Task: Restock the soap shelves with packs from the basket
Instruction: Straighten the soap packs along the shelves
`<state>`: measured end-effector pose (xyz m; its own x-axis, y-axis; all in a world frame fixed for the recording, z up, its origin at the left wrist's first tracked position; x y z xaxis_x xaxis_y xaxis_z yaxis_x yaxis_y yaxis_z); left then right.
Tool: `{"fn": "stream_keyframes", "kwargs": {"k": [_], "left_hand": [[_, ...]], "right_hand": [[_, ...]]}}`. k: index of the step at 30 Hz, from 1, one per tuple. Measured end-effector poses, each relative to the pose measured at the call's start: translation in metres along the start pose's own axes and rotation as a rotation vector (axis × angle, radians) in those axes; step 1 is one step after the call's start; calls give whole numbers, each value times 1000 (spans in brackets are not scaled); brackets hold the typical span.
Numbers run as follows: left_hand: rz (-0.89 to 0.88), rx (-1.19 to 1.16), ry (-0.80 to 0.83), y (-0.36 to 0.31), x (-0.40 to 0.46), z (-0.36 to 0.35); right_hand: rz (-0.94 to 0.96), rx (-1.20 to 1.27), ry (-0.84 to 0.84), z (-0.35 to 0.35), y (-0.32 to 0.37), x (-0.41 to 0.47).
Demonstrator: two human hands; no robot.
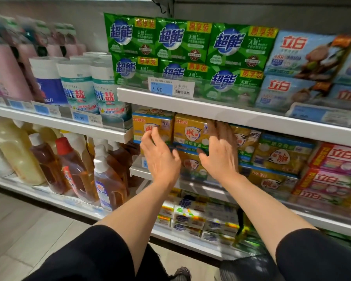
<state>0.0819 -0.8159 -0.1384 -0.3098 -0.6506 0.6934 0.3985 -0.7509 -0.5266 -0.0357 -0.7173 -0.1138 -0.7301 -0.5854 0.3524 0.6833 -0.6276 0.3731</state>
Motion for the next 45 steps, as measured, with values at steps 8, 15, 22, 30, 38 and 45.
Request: {"fn": "stream_keyframes", "kwargs": {"k": [8, 15, 22, 30, 38, 45], "left_hand": [[58, 51, 239, 29, -5, -14], [85, 29, 240, 32, -1, -13], [-1, -161, 212, 34, 1, 5], [-162, -793, 461, 3, -19, 43], [143, -829, 212, 10, -18, 55], [227, -705, 70, 5, -7, 41]], "right_hand": [[26, 151, 35, 6, 18, 11], [255, 271, -252, 4, 16, -11], [167, 598, -200, 15, 8, -20], [-258, 834, -1, 18, -14, -24], [-220, 932, 384, 2, -10, -39], [-48, 708, 214, 6, -9, -44]]}}
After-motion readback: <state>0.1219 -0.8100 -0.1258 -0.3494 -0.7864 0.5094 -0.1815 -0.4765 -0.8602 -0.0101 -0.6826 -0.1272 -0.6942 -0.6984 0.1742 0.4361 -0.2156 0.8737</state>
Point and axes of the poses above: each hand's wrist, its own x-axis towards the middle knuckle, its own z-axis out of the back of the hand, y = z × x, the point moved 5 cm from there along x, towards the middle knuckle, and after that the axes turned 13 degrees about -z, right-handed, at the moved point
